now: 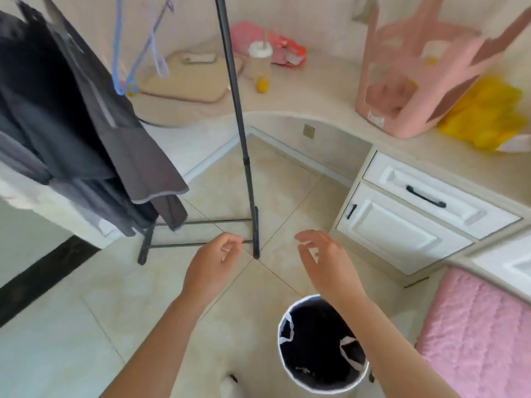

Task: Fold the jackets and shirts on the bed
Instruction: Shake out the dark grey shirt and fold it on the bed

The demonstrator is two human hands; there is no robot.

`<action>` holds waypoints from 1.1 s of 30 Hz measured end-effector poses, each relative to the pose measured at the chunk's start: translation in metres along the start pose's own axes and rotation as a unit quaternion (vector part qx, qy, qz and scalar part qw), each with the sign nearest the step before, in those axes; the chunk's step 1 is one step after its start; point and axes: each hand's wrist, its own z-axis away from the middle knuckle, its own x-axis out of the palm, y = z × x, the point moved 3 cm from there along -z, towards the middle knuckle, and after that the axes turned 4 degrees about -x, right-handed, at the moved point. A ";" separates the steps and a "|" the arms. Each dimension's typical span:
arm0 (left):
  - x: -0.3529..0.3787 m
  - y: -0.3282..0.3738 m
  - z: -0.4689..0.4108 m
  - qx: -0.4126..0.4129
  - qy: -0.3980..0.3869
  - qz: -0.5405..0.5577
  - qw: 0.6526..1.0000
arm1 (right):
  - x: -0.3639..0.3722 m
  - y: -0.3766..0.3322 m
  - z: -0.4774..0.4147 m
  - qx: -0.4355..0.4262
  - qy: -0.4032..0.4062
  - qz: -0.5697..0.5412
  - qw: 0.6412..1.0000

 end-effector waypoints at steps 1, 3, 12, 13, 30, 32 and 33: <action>-0.024 0.007 0.009 0.002 0.020 0.010 1.000 | -0.003 -0.021 -0.004 -0.020 -0.001 -0.004 1.000; -0.057 0.014 0.023 0.003 0.052 0.014 0.999 | -0.004 -0.052 -0.011 -0.049 -0.002 -0.006 0.999; -0.201 -0.014 0.056 -0.028 0.160 -0.003 0.987 | 0.048 -0.218 -0.039 -0.138 -0.062 -0.031 0.988; -0.225 -0.022 0.054 -0.028 0.168 -0.004 0.985 | 0.060 -0.240 -0.046 -0.150 -0.063 -0.033 0.986; -0.450 -0.091 -0.074 0.061 0.151 -0.026 0.986 | 0.125 -0.449 -0.205 -0.171 -0.030 -0.021 0.985; -0.460 -0.080 -0.097 0.077 0.155 -0.020 0.985 | 0.120 -0.464 -0.228 -0.173 -0.017 -0.018 0.985; -0.463 -0.075 -0.105 0.085 0.153 -0.010 0.984 | 0.117 -0.469 -0.237 -0.177 -0.014 -0.020 0.984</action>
